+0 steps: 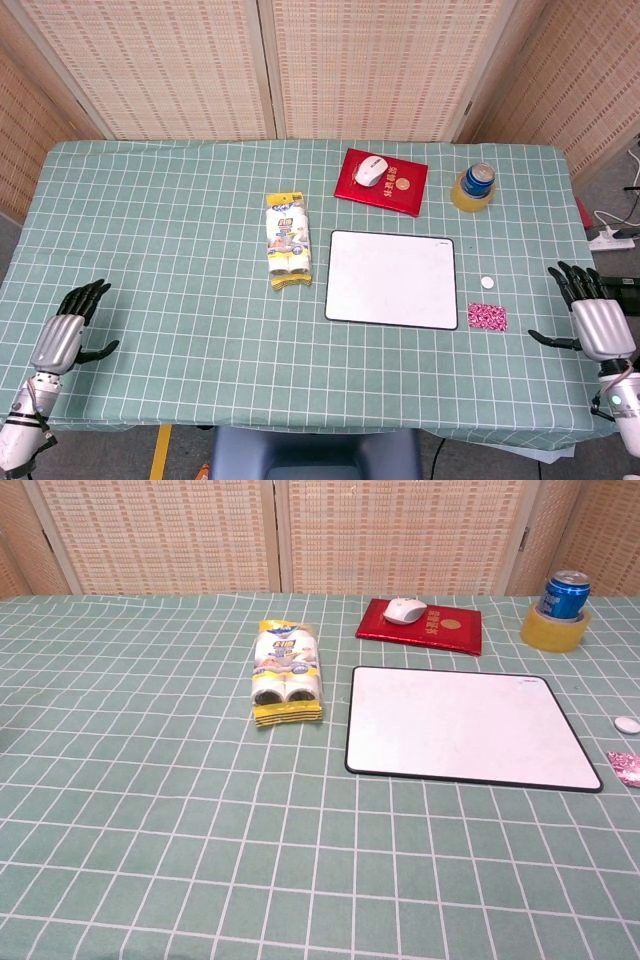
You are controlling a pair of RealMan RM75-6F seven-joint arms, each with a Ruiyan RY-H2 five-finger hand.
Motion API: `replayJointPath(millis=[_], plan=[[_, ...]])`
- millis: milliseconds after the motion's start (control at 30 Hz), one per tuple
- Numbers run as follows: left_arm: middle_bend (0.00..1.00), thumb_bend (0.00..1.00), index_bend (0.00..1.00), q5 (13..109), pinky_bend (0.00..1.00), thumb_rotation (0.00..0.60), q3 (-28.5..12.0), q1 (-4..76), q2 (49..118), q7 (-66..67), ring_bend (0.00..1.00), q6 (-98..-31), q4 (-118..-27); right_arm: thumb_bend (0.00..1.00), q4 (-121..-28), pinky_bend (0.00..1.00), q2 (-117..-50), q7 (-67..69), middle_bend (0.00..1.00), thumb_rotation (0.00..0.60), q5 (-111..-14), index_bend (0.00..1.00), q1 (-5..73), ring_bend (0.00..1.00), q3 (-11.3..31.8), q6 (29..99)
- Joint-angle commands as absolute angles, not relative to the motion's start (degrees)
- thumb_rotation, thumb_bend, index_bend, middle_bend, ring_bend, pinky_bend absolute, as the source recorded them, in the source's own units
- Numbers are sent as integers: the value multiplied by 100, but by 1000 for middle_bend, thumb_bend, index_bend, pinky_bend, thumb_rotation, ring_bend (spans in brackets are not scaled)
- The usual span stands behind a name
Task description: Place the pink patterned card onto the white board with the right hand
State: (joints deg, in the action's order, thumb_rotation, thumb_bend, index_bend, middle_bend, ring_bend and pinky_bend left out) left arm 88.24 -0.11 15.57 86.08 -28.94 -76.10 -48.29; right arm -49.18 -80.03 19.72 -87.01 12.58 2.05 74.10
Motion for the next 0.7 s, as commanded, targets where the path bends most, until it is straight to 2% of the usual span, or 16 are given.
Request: replayJointPath(millis=[33,100,167,300,400,567,700], plan=[[0,191,0,8838,6,467,27,1580,8551,-2834,0,-7531,-4913,0,-5523,0,-7682,1467,38,372,-8673,44,1410,0,174,7097],[0,191,0,8831,13,465,29,1587,8536,-2797,0,-7506,-4945,0,-5763,47,-7616,1156,79,389,-8675,62,1441,11,224,7175],[0,191,0,8821,16,467,36,1587,8515,-2794,0,-7478,-4982,0,-6021,177,-7569,933,169,421,-8706,89,1461,83,273,7310],[0,191,0,8810,17,468,38,1590,8481,-2825,0,-7453,-5025,0,-6318,501,-7532,508,430,510,-8712,151,1513,399,347,7422],[0,190,0,8817,19,463,52,1595,8466,-2848,0,-7429,-5046,0,-6513,689,-7484,213,598,543,-8582,217,1565,590,376,7243],[0,191,0,8815,19,470,63,1603,8447,-2858,0,-7394,-5076,0,-6658,794,-7479,-217,730,544,-8254,303,1674,707,403,6756],[0,191,0,8804,21,468,69,1611,8424,-2898,0,-7349,-5108,0,-6811,903,-7419,-357,834,545,-8063,229,1782,822,343,6280]])
